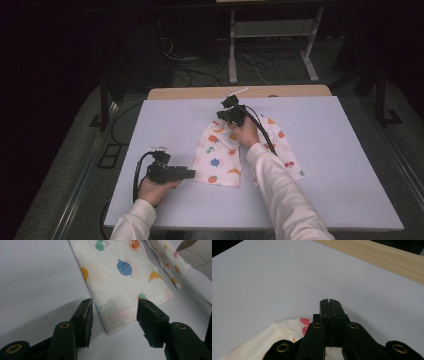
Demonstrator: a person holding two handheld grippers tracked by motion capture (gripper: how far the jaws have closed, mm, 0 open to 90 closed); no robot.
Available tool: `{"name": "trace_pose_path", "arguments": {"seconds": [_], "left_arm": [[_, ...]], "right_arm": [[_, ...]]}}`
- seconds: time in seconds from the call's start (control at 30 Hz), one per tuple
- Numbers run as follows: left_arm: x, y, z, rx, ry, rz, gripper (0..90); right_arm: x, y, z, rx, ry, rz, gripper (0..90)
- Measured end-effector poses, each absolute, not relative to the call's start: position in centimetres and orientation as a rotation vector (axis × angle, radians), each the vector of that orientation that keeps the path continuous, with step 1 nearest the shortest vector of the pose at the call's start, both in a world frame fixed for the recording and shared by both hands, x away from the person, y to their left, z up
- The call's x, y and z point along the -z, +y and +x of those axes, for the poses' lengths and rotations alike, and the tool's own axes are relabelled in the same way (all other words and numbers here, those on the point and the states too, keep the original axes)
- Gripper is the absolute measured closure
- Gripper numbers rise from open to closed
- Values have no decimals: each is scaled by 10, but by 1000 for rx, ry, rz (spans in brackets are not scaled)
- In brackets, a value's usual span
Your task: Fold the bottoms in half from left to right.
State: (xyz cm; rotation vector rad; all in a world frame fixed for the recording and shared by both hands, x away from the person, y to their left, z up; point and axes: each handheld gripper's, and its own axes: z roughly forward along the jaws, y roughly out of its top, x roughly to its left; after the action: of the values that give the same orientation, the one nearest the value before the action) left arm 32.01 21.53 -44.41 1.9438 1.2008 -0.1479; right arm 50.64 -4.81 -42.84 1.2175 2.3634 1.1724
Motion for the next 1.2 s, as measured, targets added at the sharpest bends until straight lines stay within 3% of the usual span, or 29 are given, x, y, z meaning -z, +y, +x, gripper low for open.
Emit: {"name": "trace_pose_path", "arguments": {"seconds": [0.3, 0.87, 1.2], "left_arm": [[448, 216, 324, 187, 1229, 1945, 521], [454, 214, 329, 209, 1237, 1938, 795], [455, 212, 331, 197, 1223, 1951, 882]], "right_arm": [[427, -50, 506, -1188, 2361, 1213, 890], [428, -52, 505, -1202, 2350, 1217, 890], [429, -52, 505, -1208, 2348, 1217, 889]]}}
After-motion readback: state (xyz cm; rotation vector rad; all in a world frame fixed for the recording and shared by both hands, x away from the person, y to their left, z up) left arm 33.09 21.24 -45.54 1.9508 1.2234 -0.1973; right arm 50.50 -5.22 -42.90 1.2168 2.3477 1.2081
